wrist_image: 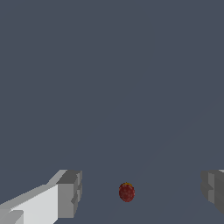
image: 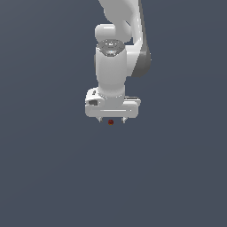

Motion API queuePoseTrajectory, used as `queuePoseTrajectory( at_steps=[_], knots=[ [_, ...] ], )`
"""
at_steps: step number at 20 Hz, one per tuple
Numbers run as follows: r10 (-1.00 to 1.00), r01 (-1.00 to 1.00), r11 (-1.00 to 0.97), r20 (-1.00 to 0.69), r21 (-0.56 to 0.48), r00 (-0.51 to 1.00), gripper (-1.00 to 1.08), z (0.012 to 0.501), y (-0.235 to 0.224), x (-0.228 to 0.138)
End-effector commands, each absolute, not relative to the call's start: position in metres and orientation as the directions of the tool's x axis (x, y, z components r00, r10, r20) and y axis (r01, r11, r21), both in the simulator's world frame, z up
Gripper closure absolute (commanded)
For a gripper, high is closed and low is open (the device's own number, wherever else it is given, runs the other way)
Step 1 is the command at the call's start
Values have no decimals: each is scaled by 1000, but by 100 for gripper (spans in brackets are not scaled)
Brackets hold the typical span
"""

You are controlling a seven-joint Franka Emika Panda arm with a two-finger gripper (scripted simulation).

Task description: Pick up the object and move it to a goal position.

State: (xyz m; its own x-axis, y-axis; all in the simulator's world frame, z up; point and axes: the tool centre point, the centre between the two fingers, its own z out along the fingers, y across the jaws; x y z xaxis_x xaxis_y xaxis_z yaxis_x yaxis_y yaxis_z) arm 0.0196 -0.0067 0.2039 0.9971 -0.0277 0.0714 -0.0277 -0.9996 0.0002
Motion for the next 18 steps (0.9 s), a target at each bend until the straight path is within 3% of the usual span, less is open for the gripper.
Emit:
queuePoseTrajectory(
  at_steps=[1,18],
  knots=[
    [-40,-40,-999,70,-1,997,-92,202,-7,18],
    [-358,-357,-934,39,-26,933,-92,153,-5,-12]
  ],
)
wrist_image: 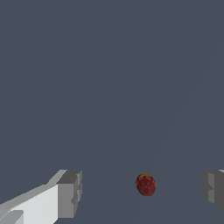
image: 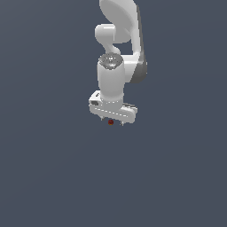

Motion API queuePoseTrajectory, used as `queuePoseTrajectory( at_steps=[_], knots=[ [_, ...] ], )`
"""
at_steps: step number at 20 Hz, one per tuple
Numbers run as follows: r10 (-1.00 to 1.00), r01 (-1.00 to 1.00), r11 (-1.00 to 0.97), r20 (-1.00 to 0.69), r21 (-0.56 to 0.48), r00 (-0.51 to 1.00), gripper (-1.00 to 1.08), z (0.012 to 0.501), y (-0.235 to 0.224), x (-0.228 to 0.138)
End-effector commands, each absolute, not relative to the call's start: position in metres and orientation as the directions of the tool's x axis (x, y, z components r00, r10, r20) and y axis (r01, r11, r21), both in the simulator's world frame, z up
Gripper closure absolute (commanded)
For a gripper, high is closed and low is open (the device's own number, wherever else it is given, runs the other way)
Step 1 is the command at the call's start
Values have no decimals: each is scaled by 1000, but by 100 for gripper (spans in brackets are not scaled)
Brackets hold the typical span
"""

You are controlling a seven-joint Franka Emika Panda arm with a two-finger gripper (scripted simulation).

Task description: Pick up the object and move it to a goal position.

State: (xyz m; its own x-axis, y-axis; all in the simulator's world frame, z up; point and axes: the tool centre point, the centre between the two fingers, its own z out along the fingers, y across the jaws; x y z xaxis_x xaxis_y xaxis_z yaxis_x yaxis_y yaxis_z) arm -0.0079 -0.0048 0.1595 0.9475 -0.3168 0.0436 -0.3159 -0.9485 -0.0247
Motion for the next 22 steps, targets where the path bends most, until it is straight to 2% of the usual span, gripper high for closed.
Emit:
queuePoseTrajectory(
  at_steps=[1,14,22],
  knots=[
    [-385,-384,-923,36,-27,922,-92,149,-5,-15],
    [-703,-703,-711,5,-21,711,-92,100,-9,-58],
    [-829,-829,-560,-1,-8,560,-92,78,-13,-82]
  ],
)
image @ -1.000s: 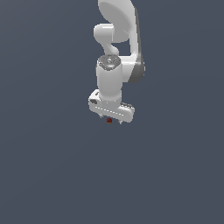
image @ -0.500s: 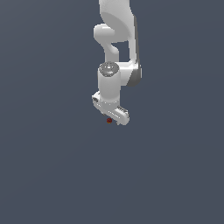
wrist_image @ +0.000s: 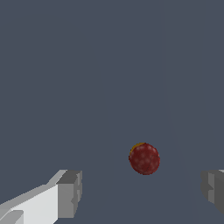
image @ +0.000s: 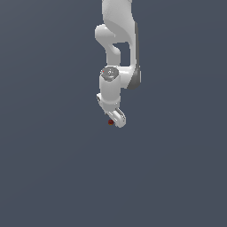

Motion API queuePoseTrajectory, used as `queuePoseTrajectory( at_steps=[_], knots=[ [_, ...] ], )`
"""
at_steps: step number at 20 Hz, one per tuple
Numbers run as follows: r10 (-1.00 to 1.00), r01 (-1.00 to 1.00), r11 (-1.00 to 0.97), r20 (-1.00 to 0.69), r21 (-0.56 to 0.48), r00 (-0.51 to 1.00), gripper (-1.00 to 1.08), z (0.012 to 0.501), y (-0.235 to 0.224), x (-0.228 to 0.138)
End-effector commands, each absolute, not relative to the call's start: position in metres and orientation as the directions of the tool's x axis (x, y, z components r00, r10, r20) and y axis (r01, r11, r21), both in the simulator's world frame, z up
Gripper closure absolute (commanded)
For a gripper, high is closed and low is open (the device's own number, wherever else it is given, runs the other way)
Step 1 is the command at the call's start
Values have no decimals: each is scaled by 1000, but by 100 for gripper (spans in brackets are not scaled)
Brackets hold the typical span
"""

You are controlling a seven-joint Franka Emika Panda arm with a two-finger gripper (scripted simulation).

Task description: Pick up the object and move it to a goal position.

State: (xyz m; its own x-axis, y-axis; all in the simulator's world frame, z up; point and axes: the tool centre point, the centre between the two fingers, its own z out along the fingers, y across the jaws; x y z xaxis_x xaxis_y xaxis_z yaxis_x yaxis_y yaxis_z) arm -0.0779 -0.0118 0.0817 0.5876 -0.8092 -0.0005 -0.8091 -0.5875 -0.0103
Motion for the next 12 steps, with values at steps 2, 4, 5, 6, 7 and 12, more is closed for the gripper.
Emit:
queuePoseTrajectory(
  at_steps=[2,4,5,6,7,12],
  knots=[
    [-847,-847,-531,-1,-6,531,-92,75,-13,-86],
    [-862,-862,-507,-1,-4,508,-92,72,-14,-90],
    [-867,-867,-497,-1,-3,497,-92,71,-15,-91],
    [-872,-872,-489,0,-2,489,-92,70,-15,-92],
    [-877,-877,-481,0,-1,481,-92,69,-15,-93],
    [-886,-886,-464,0,0,464,-92,67,-16,-96]
  ],
)
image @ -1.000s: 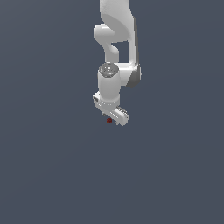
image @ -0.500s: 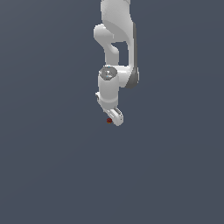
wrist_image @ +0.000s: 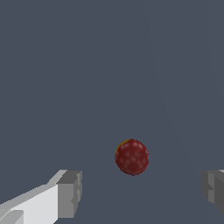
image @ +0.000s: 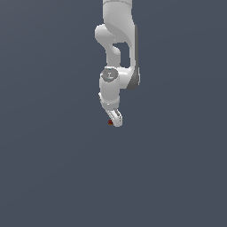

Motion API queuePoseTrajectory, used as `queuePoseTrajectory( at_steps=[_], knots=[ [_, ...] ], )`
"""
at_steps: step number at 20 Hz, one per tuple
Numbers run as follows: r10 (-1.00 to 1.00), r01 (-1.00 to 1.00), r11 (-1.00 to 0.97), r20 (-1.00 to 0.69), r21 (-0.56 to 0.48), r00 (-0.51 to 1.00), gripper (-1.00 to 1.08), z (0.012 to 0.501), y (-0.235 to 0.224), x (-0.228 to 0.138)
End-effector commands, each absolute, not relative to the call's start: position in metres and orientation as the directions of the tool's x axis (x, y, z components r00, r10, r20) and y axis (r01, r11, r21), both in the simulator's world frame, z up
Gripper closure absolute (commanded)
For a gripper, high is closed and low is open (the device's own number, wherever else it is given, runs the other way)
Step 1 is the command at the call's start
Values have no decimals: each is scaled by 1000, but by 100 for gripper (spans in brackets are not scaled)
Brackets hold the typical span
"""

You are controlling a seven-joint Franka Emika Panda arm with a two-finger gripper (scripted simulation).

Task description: Pick up the object and move it to a goal position.

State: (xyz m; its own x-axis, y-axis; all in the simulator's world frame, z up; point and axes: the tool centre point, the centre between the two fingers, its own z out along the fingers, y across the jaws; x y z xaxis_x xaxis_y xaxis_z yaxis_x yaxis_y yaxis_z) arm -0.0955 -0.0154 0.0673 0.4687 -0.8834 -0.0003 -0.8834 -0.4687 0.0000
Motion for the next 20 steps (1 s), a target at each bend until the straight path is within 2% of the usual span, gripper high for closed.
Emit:
queuePoseTrajectory(
  at_steps=[1,20],
  knots=[
    [-883,-883,-469,0,0,469,-92,67,-15,-96],
    [-886,-886,-464,0,0,464,-92,17,-15,-97]
  ],
)
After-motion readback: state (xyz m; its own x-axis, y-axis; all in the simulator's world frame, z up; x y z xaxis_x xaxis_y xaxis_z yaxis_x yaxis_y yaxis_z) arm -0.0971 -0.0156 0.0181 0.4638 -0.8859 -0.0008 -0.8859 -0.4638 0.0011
